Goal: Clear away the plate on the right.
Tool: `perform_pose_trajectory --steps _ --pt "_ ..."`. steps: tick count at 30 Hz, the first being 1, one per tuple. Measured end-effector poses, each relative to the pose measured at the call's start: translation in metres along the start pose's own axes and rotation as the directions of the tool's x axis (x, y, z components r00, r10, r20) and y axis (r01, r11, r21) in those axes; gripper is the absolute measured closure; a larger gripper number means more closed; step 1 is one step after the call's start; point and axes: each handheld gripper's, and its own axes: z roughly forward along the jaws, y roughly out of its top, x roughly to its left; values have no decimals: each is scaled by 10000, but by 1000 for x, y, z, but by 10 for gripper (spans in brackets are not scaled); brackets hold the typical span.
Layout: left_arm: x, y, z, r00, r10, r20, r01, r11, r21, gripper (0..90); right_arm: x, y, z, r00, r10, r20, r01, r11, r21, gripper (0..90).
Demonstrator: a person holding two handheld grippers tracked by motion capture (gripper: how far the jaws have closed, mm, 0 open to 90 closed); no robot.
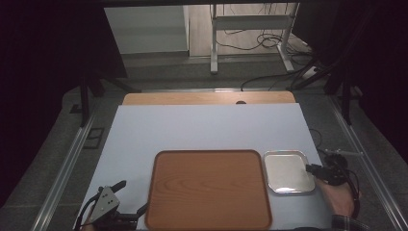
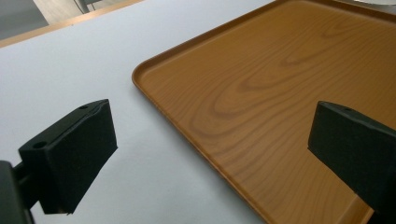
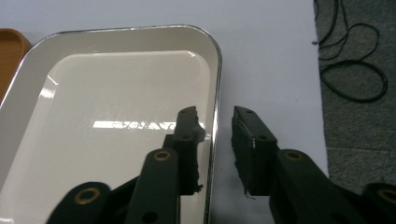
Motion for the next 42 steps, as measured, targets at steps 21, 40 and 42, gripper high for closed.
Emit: perform_pose_trajectory --steps 21,40,42 --pt "0 0 0 10000 -5 -5 5 10000 -17 9 -19 -1 -5 9712 1862 -1489 -1872 9823 76 885" --pt "0 0 0 10000 14 -3 -14 10000 2 9 -12 3 -19 9608 1894 -2027 -2036 9777 -516 884" --pt "0 0 0 10000 12 -3 -12 10000 -2 9 -9 3 -19 9582 1873 -2163 -2032 9777 -538 884"
